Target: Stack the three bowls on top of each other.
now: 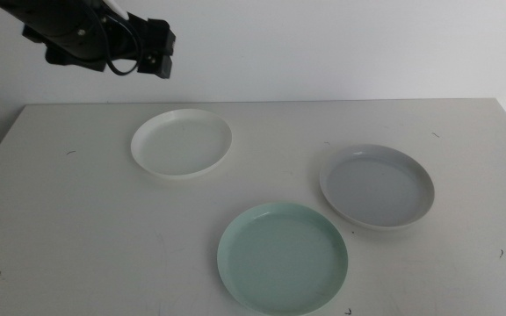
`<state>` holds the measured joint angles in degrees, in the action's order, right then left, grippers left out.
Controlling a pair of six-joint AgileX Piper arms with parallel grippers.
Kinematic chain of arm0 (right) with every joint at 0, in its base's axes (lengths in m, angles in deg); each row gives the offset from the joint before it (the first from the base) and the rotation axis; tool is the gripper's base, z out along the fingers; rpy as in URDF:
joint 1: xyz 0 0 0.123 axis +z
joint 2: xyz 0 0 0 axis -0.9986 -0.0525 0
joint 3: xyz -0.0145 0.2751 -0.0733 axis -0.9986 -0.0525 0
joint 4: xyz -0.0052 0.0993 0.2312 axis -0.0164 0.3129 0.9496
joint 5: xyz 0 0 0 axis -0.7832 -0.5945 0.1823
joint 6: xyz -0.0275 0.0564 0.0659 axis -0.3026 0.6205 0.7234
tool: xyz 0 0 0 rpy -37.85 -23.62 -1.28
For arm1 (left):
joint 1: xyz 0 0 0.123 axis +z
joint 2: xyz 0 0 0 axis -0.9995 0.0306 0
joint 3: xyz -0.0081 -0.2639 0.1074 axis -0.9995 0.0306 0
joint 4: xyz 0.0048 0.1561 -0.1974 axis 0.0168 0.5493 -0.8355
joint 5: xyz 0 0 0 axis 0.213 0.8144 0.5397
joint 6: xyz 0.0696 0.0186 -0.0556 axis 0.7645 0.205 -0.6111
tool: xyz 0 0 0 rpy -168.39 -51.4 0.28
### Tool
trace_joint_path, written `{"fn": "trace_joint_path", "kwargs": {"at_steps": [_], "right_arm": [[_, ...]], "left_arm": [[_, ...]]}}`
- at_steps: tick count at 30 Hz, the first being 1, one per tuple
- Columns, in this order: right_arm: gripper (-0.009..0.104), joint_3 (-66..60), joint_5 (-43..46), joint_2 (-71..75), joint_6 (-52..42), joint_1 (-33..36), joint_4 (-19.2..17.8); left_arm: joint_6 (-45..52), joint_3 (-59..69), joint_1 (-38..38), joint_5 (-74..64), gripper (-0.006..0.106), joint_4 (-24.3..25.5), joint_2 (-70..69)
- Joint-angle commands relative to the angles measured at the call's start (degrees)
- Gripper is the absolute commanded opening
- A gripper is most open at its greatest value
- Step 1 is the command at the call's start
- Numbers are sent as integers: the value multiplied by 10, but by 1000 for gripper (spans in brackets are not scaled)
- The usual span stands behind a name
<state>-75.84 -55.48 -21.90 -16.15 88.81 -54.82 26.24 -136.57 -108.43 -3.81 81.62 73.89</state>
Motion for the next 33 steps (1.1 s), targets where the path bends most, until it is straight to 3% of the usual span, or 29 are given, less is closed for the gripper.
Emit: {"fn": "trace_joint_path", "kwargs": {"at_steps": [1, 12, 23, 33], "right_arm": [[45, 13, 39, 13, -2, -4, -13], [45, 13, 39, 13, -2, -4, -13], [45, 13, 39, 13, -2, -4, -13], [45, 13, 39, 13, -2, -4, -13]], "left_arm": [[-20, -41, 15, 2, 105, 36, -23], [64, -162, 130, -36, 105, -69, 102], [107, -255, 162, -16, 105, -142, 291], [107, -288, 179, 27, 105, -157, 408]]}}
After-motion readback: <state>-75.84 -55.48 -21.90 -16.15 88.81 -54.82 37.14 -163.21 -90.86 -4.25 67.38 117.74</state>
